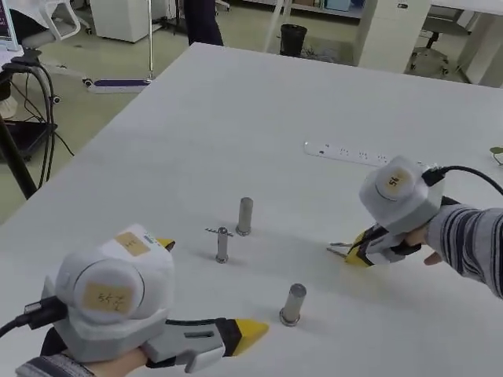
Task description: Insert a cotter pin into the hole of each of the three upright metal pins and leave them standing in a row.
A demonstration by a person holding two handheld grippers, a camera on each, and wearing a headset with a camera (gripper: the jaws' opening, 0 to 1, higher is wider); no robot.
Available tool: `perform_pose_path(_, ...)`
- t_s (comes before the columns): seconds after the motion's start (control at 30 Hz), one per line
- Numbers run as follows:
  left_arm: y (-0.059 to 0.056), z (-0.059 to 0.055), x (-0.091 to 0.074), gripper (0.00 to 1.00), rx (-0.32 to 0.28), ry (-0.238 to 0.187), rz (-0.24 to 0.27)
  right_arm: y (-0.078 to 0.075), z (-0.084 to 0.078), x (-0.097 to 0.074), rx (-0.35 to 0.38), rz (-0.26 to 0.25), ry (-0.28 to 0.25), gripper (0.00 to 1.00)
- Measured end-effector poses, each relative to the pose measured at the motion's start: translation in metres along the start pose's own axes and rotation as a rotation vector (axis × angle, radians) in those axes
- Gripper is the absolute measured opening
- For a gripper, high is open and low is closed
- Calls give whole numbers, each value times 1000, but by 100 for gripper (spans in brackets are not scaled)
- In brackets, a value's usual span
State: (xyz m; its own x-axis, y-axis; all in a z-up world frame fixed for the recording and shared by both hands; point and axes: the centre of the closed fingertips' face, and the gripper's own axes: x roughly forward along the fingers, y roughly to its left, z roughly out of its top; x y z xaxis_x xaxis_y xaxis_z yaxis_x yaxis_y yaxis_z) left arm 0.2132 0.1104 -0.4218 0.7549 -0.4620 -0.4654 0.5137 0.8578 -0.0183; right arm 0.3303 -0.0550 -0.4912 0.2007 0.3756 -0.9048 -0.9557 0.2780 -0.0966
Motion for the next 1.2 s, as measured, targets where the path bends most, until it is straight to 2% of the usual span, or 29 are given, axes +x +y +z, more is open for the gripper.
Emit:
perform_pose_path(0.23, -4, -1, 1, 93, 4, 4, -17, -2, 2, -4, 27, -39, -62, 0)
perform_pose_path(0.4, -8, 2, 1, 91, 11, -2, -26, -5, 5, -10, 8, -62, -104, 0)
perform_pose_path(0.53, -11, 0, 2, 89, 12, 12, -34, -1, 9, -17, -20, -69, -132, 0)
perform_pose_path(0.77, -20, 7, 3, 83, 13, 8, -64, 13, 19, -32, -90, -84, -178, 0)
perform_pose_path(0.93, -27, 12, 5, 76, 14, -2, -83, 29, 27, -45, -150, -91, -211, 0)
perform_pose_path(1.2, -38, 24, 9, 69, -24, -15, -123, 55, 41, -60, -268, -100, -247, 0)
